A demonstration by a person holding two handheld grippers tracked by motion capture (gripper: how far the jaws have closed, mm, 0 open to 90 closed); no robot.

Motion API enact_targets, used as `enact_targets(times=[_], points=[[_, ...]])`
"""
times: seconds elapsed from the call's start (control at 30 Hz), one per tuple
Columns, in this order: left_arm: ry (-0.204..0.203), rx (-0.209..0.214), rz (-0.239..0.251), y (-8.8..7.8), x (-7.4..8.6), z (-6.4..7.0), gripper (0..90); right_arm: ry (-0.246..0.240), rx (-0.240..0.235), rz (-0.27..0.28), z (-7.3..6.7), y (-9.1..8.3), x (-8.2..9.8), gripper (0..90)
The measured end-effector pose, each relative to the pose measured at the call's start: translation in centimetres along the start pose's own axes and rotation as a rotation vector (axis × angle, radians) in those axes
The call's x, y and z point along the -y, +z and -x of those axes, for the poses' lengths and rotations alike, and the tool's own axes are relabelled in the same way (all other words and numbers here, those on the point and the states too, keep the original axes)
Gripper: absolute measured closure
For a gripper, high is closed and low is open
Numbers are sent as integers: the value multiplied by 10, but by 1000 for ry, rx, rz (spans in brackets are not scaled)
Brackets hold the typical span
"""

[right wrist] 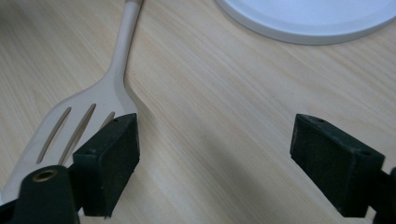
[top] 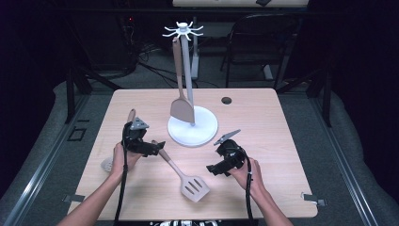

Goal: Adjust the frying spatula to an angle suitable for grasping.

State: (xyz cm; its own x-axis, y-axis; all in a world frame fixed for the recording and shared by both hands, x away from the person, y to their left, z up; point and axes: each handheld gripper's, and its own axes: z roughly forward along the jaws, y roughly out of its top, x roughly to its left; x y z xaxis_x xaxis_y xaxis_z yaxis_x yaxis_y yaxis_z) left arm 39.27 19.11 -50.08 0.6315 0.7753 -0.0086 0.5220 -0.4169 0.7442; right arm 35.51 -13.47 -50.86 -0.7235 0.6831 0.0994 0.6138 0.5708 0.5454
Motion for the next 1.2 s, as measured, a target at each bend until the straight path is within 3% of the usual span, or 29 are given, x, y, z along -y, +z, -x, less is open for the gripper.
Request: enact_targets(times=[0.07, 0.17, 0.2, 0.3, 0.43, 0.6, 0.73, 0.93, 1.03, 1.07, 1.13, 1.17, 1.2], points=[[2, 0, -26, 2, 1, 4, 0, -2, -8, -8, -3, 1, 0, 225], [-10, -11, -46, 6, 4, 8, 0, 14, -58, -5, -6, 2, 2, 403], [-12, -16, -56, 7, 5, 10, 0, 10, -74, -6, -8, 3, 2, 509], [-16, -21, -85, 12, 8, 12, 1, -23, -102, -26, -17, 6, 2, 733], [-47, -14, -104, 17, 12, 13, 0, -66, -159, -31, -35, 11, -1, 883], [-60, -13, -146, 22, 17, 17, 1, -112, -216, -68, -57, 17, -5, 900], [-93, -12, -166, 24, 22, 19, 10, -138, -224, -96, -67, 23, -4, 900], [-136, -29, -179, 26, 31, 23, 85, -167, -233, -146, -72, 34, -2, 900], [-156, -21, -190, 29, 36, 25, 109, -186, -212, -183, -74, 38, -1, 900], [-156, -17, -194, 30, 37, 26, 115, -161, -220, -172, -75, 41, 0, 900], [-165, -14, -190, 31, 37, 26, 129, -155, -215, -192, -76, 45, 2, 900], [-168, -11, -188, 32, 37, 25, 137, -176, -196, -224, -75, 46, 1, 900], [-168, -5, -190, 33, 38, 25, 141, -159, -201, -218, -75, 49, 3, 900]])
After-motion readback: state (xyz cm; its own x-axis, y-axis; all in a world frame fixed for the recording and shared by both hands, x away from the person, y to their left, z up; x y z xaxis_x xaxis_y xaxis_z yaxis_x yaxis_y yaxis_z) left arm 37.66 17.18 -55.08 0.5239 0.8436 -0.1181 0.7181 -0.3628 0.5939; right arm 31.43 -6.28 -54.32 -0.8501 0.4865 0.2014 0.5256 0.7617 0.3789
